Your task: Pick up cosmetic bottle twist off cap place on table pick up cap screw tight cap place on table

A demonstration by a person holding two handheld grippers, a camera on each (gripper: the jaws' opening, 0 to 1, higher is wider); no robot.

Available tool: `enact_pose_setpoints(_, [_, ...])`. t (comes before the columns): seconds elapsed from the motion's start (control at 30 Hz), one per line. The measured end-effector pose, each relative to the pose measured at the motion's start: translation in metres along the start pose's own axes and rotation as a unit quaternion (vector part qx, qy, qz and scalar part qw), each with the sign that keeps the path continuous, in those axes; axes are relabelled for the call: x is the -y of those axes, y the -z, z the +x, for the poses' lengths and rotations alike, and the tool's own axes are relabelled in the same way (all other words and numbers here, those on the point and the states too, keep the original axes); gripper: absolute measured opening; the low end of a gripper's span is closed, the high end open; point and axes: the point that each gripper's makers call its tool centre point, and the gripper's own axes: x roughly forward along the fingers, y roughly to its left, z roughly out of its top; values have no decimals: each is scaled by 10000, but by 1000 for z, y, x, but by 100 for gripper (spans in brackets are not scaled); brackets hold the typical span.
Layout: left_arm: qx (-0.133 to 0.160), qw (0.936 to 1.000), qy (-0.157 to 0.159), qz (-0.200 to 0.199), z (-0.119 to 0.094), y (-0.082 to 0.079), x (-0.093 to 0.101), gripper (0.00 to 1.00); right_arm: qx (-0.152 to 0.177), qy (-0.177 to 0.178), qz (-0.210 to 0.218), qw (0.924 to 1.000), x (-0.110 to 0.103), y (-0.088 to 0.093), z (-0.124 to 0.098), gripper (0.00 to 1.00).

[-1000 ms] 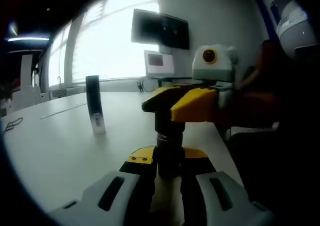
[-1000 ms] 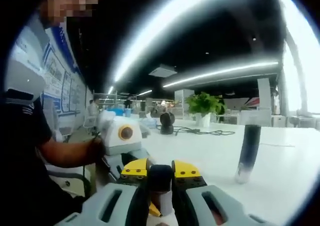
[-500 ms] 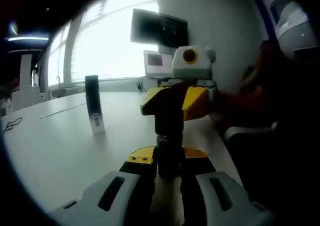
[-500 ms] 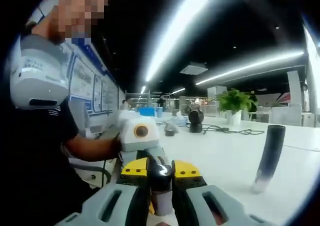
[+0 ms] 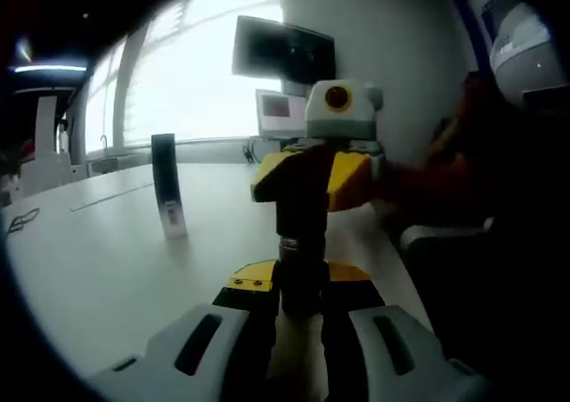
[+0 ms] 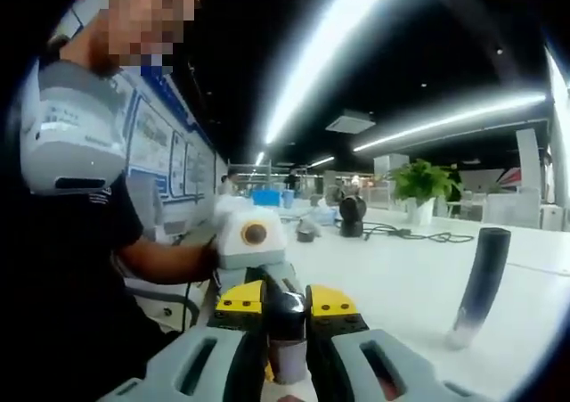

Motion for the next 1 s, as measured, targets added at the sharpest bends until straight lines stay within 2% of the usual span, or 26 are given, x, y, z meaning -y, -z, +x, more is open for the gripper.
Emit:
enact_pose_setpoints(0.2, [1, 10000, -5, 6, 1, -1, 0, 8, -14, 34, -26, 10000, -1, 0, 0, 10])
enact_pose_setpoints(0.23, [1, 10000, -6, 4, 1, -1, -1, 8, 30, 35, -9, 10000, -1, -2, 0, 10])
enact_pose_setpoints(0.3, [2, 10000, -7, 15, 1, -1, 0, 8, 373, -74, 236, 9990, -3, -15, -2, 10])
enact_pose_setpoints(0.4, [2, 10000, -8, 11, 1, -1, -1, 8, 270, 35, 87, 9996, 2, -14, -4, 10])
enact_pose_setpoints(0.6, [3, 10000, -19, 14, 0, 0, -2, 8, 191, 79, 84, 9998, 3, -11, -3, 10])
enact_pose_setpoints(1.0, [10, 10000, -67, 1, -1, 1, -5, 8, 335, 341, 146, 9988, 13, -17, -10, 10])
